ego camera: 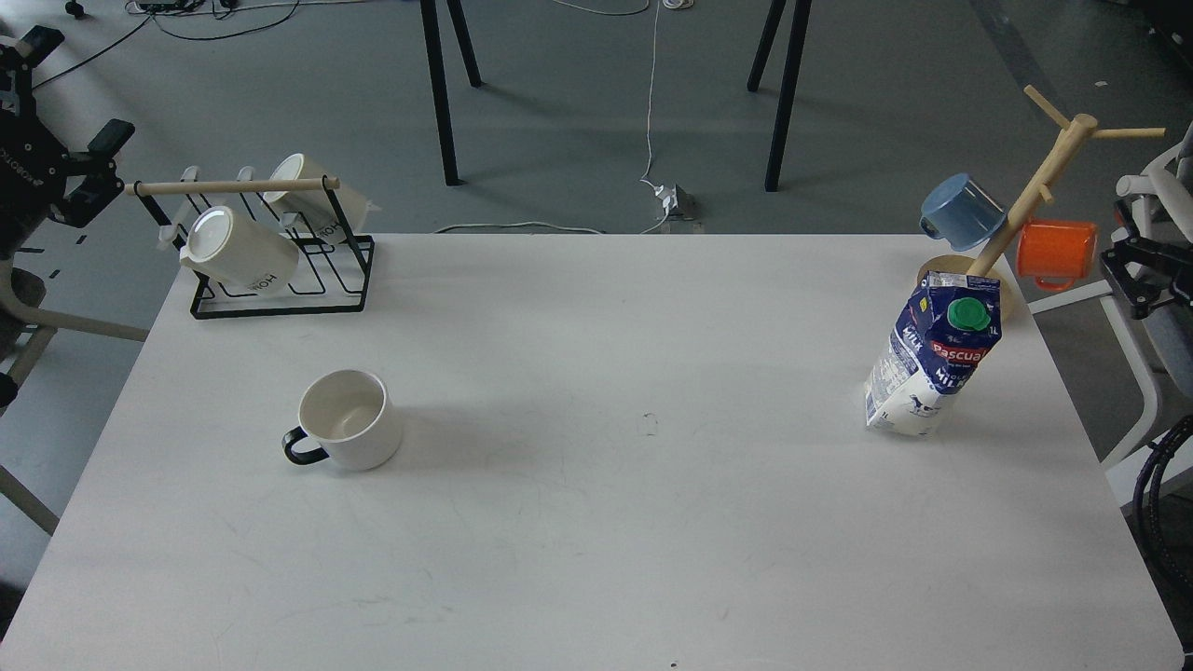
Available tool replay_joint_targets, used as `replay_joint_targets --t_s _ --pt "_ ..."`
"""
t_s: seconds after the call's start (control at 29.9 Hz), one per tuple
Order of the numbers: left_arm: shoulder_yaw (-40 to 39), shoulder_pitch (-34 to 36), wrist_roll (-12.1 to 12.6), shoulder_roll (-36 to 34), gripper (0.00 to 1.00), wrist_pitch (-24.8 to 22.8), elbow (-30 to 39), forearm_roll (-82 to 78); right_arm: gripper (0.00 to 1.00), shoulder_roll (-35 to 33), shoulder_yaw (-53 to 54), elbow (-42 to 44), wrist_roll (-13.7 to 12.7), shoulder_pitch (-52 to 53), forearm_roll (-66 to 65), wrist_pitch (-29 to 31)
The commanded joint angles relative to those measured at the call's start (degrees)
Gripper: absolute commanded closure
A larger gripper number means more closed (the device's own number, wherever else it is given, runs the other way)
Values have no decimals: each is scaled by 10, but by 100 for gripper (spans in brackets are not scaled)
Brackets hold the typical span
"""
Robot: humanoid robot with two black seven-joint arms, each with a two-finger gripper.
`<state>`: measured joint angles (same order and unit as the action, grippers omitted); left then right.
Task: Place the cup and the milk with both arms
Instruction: 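Move the left gripper from the rack down toward the white mug, then grasp the white mug's rim with the left gripper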
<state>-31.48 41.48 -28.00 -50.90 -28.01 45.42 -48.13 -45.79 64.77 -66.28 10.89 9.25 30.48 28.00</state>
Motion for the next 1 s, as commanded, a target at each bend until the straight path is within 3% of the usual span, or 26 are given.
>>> replay_joint_targets --t_s 0.0,0.2,0.27,0.43,0.97 --pt "2 10 0 -9 0 0 29 -172 2 -2 2 3 0 -1 0 0" --pt "33 -16 0 -10 0 0 65 -505 2 -4 2 3 2 -3 0 0" --pt "72 -30 0 -9 1 32 65 -544 2 -4 3 4 2 -4 0 0" --pt "158 -32 0 9 2 121 59 -580 2 -4 2 4 4 -16 1 0" --pt "164 -54 0 77 3 136 5 -587 2 -3 4 4 4 -33 2 0"
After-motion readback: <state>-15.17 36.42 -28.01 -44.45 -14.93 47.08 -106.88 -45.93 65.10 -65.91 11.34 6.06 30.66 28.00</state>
